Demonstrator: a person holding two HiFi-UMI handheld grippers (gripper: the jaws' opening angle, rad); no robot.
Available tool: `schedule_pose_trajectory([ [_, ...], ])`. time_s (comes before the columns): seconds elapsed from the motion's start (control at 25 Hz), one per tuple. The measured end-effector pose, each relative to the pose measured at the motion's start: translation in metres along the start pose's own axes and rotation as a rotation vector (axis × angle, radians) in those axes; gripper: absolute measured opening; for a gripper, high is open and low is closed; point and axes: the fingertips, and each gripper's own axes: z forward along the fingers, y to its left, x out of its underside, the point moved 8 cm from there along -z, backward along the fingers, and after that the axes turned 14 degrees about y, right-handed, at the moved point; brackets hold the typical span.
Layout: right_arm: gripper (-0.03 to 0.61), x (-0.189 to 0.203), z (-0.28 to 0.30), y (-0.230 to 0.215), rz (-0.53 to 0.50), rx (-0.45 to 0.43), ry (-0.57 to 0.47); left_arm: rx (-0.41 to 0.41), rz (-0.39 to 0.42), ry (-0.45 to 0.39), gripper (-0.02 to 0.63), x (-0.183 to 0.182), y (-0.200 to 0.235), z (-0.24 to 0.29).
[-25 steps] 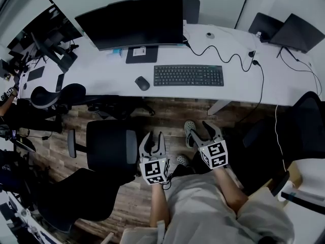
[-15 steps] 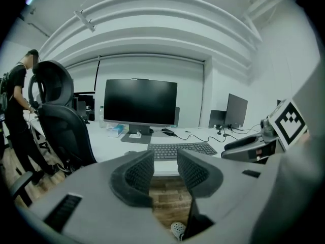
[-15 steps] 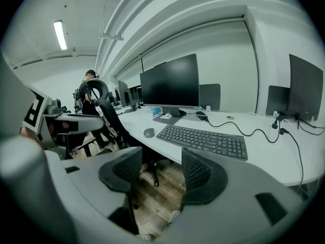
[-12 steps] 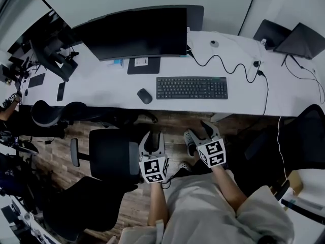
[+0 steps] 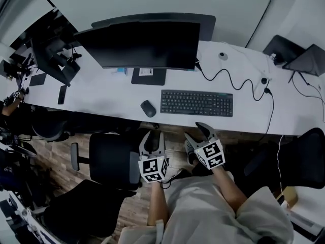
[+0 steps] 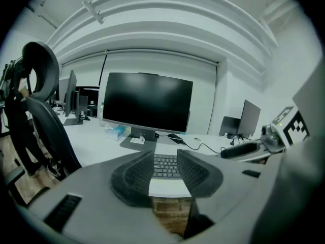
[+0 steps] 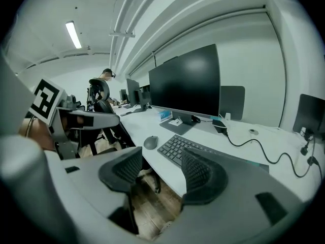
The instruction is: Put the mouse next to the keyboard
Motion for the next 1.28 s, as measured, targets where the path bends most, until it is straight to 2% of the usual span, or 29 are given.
schedule_pose_trajectory([
  [0.2,0.247,-0.019,0.022,-0.016,-0.031,-0.047,0.009,-0.043,-0.026,0.017,0.152,-0.008,0.011,0.025],
  [0.44,0.247,-0.032,0.04,-0.032,-0.048,-0.083,0.023,-0.113,-0.101,0.096,0.152,-0.014,0.028,0.056],
  [0.72,0.25,-0.038,0.055,-0.049,-0.071,-0.12,0.048,-0.163,-0.122,0.13,0.152,-0.016,0.035,0.094],
  [0.96,0.244,-0.049,0.06,-0.059,-0.076,-0.194,-0.027,-0.196,-0.199,0.154,0.155,-0.009,0.041,0.121],
  [1.2,0.215,-0.05,0.069,-0.069,-0.086,-0.22,-0.022,-0.252,-0.204,0.179,0.17,-0.004,0.05,0.14],
  [1.28,0.168,-0.051,0.07,-0.072,-0.082,-0.242,-0.038,-0.271,-0.199,0.193,0.176,-0.002,0.055,0.146],
])
